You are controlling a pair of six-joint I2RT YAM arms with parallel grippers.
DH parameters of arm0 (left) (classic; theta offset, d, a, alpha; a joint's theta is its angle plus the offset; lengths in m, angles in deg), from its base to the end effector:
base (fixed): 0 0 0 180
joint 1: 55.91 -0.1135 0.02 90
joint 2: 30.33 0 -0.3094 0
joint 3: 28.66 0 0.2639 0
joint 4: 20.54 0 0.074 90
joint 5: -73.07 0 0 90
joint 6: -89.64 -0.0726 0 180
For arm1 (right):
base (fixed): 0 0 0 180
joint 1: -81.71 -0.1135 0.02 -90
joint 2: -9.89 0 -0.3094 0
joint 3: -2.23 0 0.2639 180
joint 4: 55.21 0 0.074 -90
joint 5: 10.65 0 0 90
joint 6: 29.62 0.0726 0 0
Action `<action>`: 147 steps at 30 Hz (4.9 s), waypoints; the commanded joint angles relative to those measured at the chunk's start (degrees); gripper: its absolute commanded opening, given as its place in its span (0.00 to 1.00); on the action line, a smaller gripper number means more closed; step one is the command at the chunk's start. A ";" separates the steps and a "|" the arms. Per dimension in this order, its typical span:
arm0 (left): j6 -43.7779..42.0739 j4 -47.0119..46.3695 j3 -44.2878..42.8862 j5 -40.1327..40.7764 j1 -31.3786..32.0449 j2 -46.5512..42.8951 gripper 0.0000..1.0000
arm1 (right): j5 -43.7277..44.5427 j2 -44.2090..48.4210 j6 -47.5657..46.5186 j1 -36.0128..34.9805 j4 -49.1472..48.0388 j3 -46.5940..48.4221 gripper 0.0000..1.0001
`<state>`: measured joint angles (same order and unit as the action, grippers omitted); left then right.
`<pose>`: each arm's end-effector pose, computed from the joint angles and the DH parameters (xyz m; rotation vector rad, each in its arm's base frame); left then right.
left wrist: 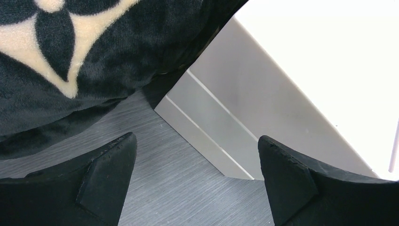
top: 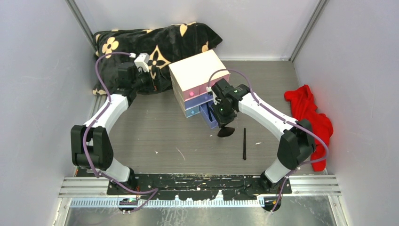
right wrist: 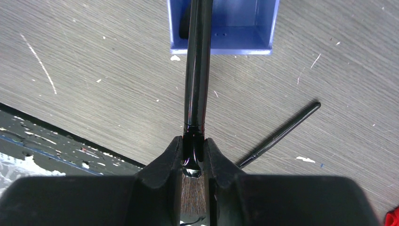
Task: Organize the makeup
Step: Pick up the makeup brush from the center of the board, then place the makeup brush in the drawer, then pick up the makeup brush from the center of the board.
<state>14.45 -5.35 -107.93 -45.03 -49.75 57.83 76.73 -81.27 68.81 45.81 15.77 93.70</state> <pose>0.3909 -0.0766 0.3256 0.1714 2.0028 -0.7224 0.2724 0.2013 0.2860 -0.6842 2.7526 0.2423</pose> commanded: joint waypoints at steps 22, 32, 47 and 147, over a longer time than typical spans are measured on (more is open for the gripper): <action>-0.23 -2.40 -0.02 -0.60 0.04 -3.38 1.00 | 4.88 -1.28 7.83 2.63 -14.78 -4.94 0.02; -0.24 -2.48 0.05 -0.51 0.09 -3.39 1.00 | 4.20 -0.16 9.74 2.60 -15.84 -3.19 0.03; -0.26 -2.32 0.00 -0.55 0.09 -3.47 1.00 | 2.81 -0.96 11.78 2.59 -19.46 -0.57 0.05; -0.72 -2.86 0.89 -0.95 0.09 -2.66 1.00 | 17.41 25.74 40.78 1.37 -23.22 -51.93 0.45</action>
<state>14.38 -5.66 -106.90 -45.68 -49.75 56.76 96.06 -53.18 108.50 46.97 -3.94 43.78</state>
